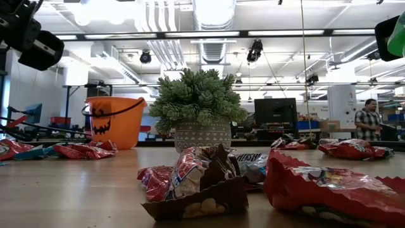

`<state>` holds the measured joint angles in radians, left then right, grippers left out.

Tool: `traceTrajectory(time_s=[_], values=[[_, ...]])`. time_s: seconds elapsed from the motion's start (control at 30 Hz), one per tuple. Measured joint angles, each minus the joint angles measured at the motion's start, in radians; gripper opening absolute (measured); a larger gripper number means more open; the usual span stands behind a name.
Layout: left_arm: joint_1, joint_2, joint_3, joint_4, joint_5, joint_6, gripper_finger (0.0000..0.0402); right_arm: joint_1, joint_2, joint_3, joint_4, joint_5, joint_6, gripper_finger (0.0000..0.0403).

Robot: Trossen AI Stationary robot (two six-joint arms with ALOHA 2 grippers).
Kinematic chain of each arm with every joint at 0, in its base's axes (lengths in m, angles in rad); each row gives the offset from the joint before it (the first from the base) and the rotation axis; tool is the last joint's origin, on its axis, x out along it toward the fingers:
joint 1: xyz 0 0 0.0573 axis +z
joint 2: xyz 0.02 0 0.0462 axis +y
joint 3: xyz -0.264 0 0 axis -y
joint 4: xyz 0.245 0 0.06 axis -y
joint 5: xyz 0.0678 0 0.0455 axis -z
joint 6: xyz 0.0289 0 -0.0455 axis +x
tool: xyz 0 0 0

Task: Sort candy
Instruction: Put the blue chocolate into the green bucket

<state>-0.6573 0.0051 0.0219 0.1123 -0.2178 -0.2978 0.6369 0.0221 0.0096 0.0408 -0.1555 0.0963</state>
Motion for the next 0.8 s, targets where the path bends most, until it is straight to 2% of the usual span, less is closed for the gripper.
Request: traceTrajectory(time_s=[0.4, 0.8], values=[[0.000, 0.000, 0.000, 0.005, -0.035, 0.062, 0.0127, 0.000, 0.000, 0.000, 0.000, 0.000, -0.001, 0.0116], [0.000, 0.000, 0.000, 0.008, -0.035, 0.023, 0.0127, 0.000, 0.000, 0.000, 0.000, 0.000, 0.000, 0.0116]])
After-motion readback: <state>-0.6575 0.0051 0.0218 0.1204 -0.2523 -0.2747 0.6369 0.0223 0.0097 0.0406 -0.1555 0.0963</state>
